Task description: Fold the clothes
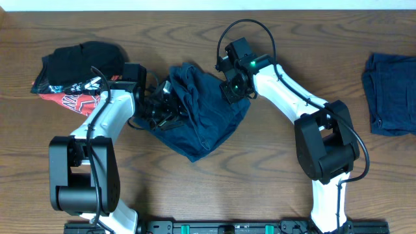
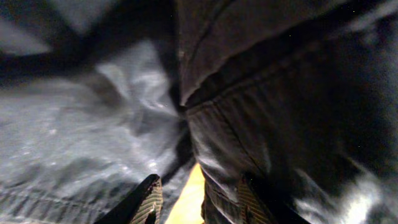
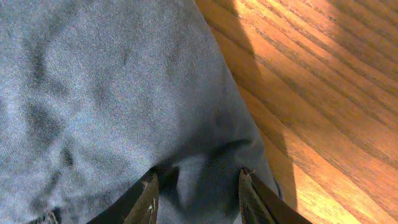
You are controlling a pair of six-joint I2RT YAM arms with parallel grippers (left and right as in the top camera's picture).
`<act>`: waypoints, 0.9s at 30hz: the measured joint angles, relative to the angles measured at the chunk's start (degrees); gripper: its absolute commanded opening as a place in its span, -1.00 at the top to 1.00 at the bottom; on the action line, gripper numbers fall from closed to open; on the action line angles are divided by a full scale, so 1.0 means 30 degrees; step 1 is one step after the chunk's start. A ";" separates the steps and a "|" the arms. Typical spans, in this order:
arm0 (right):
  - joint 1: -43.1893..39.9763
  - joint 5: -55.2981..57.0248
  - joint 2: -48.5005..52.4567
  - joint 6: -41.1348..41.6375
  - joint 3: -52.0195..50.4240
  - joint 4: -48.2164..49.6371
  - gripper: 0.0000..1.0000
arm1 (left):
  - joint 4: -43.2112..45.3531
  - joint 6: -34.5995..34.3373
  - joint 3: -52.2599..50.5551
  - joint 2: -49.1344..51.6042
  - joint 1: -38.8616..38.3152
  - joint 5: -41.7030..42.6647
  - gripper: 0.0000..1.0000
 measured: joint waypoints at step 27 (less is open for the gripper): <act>0.1894 -0.8335 0.0000 -0.4692 0.0000 -0.2674 0.17 | -0.1734 0.1734 -0.0029 -0.2222 -0.0211 -0.1610 0.13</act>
